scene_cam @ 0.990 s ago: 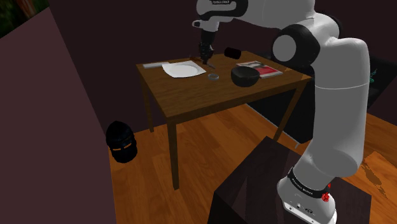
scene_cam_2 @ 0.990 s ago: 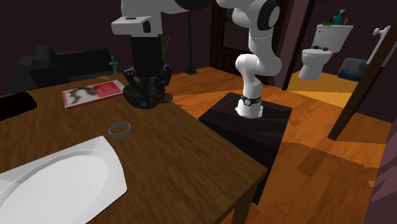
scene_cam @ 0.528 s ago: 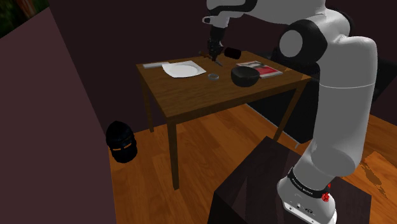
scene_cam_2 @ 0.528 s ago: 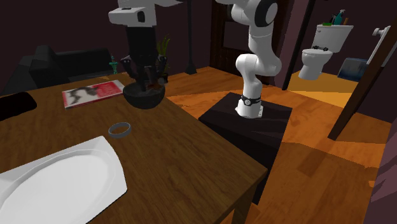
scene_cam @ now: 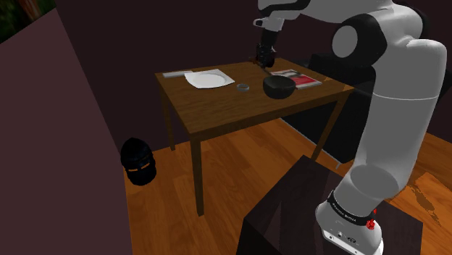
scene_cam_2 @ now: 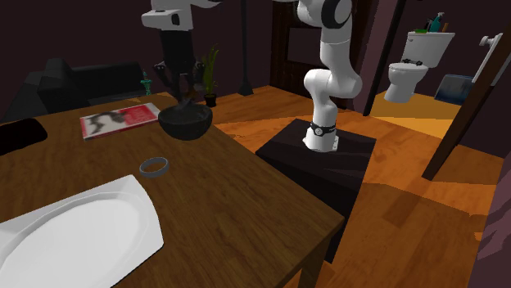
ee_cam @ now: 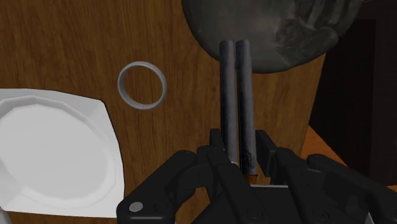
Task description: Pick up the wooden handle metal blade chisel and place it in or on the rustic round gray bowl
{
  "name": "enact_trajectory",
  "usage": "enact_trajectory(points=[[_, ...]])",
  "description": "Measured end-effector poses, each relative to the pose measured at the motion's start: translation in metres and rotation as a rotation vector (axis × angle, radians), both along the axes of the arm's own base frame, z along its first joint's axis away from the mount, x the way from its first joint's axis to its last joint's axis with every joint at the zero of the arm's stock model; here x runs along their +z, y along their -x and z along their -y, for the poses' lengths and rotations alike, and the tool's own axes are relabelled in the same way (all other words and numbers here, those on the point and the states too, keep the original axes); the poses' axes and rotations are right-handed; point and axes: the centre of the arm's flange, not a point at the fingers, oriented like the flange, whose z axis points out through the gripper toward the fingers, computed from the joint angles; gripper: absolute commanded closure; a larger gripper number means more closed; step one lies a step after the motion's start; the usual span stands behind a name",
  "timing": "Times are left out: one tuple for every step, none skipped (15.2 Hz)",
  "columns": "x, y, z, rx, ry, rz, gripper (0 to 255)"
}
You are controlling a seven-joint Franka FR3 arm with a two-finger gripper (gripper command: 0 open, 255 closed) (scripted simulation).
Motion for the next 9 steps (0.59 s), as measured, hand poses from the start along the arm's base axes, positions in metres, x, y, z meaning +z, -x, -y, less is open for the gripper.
enact_trajectory(points=[[0.001, 0.006, 0.009, 0.000, 0.000, 0.000, 255], [0.005, 0.010, 0.021, 0.000, 0.000, 0.000, 255], [0.003, 0.015, 0.034, 0.000, 0.000, 0.000, 255], [0.002, 0.023, 0.043, 0.000, 0.000, -0.001, 255], [0.002, 0.031, 0.051, 0.001, 0.000, -0.001, 255], [0.003, 0.038, 0.065, 0.000, 0.000, 0.000, 255], [0.005, 0.048, 0.077, 0.000, 0.000, -0.001, 255], [0.005, 0.052, 0.088, 0.000, 0.000, 0.000, 255], [0.007, 0.060, 0.100, 0.000, 0.000, 0.000, 255]])
